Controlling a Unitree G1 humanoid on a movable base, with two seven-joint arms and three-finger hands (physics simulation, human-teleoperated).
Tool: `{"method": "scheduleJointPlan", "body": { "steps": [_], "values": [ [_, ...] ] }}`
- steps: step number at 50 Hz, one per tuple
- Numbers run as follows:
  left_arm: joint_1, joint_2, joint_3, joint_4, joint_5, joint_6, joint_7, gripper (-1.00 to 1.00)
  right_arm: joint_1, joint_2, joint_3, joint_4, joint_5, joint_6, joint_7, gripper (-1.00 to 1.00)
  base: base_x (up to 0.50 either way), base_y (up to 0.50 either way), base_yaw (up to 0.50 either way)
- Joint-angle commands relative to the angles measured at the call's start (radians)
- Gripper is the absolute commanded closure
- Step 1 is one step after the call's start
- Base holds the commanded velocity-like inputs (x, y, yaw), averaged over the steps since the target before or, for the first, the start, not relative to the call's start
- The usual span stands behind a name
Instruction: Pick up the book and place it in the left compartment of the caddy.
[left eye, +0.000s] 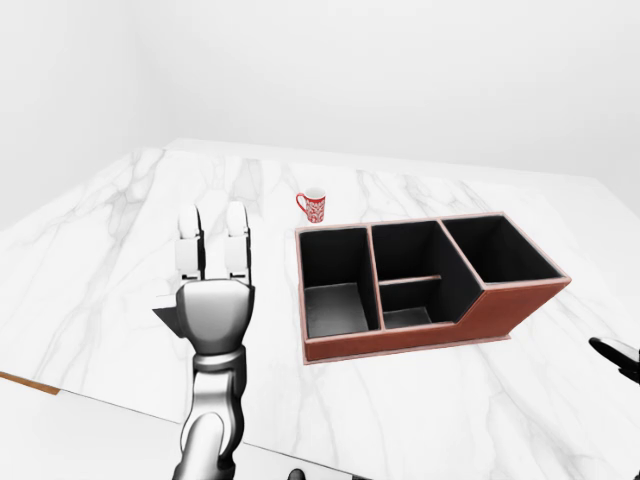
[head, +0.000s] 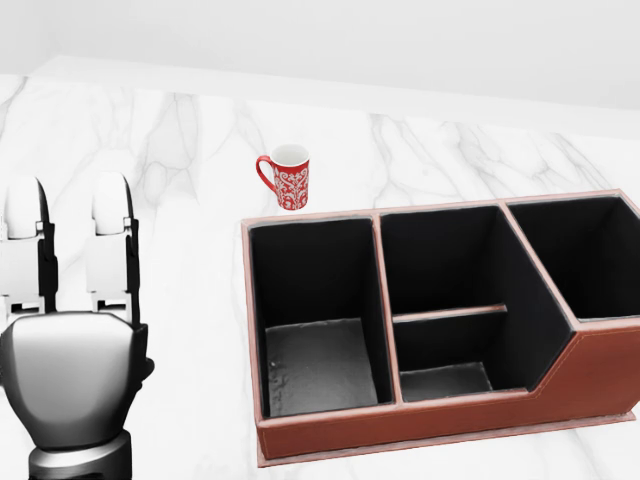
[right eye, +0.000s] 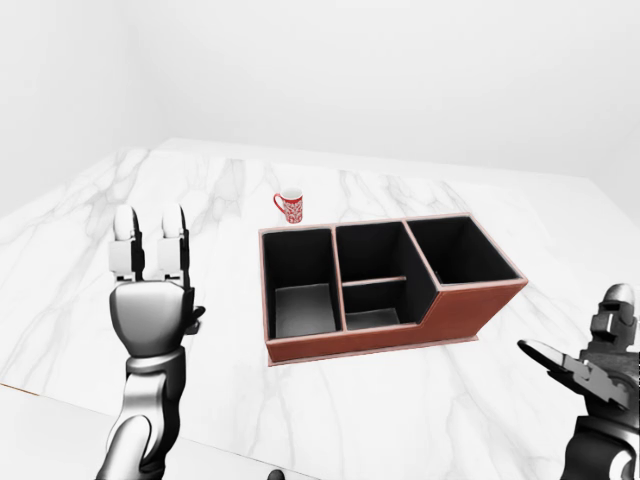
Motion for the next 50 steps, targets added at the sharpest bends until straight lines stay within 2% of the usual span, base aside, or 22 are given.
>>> {"method": "scheduleJointPlan", "body": {
  "steps": [1, 7, 9, 15, 26, 28, 34, 37, 41, 50],
  "values": [
    [-0.026, 0.003, -0.006, 0.041, -0.006, 0.000, 0.000, -1.00, 0.002, 0.004, 0.009, 0.003, -0.005, -0.008, 0.012, -1.00, 0.00, 0.00, 0.00],
    [0.001, 0.014, -0.011, -0.009, 0.008, 0.000, 0.000, -1.00, 0.011, 0.007, 0.001, -0.016, -0.004, 0.008, 0.018, -1.00, 0.00, 0.00, 0.00],
    [0.010, 0.019, 0.002, -0.019, -0.006, 0.000, 0.000, -1.00, 0.007, 0.008, 0.003, -0.008, -0.011, 0.001, 0.024, -1.00, 0.00, 0.00, 0.00],
    [0.011, 0.021, 0.026, -0.021, -0.017, 0.000, 0.000, -1.00, 0.010, 0.008, -0.004, -0.015, -0.008, 0.008, 0.026, -1.00, 0.00, 0.00, 0.00],
    [0.044, 0.033, 0.046, -0.059, -0.023, 0.000, -0.010, -1.00, 0.010, 0.011, -0.002, -0.011, -0.018, 0.006, 0.030, -1.00, 0.00, 0.00, 0.00],
    [0.043, 0.035, 0.049, -0.043, -0.015, 0.000, -0.034, -1.00, 0.010, 0.012, 0.000, -0.008, -0.020, 0.003, 0.033, -1.00, 0.00, 0.00, 0.00],
    [0.008, 0.043, 0.063, 0.043, -0.018, 0.000, -0.045, -1.00, 0.009, 0.013, 0.002, -0.010, -0.024, 0.004, 0.033, -1.00, 0.00, 0.00, 0.00],
    [0.004, 0.044, 0.065, 0.052, -0.021, 0.000, -0.039, -1.00, 0.009, 0.012, 0.002, -0.010, -0.023, 0.004, 0.032, -1.00, 0.00, 0.00, 0.00],
    [-0.033, 0.055, 0.075, 0.184, -0.027, 0.000, -0.001, -1.00, 0.010, 0.012, -0.003, -0.006, -0.023, 0.000, 0.036, -1.00, 0.00, 0.00, 0.00],
    [-0.044, 0.071, 0.065, 0.232, -0.046, 0.000, 0.000, -1.00, 0.011, 0.013, -0.001, -0.008, -0.026, -0.002, 0.039, -1.00, 0.00, 0.00, 0.00]
  ]
}}
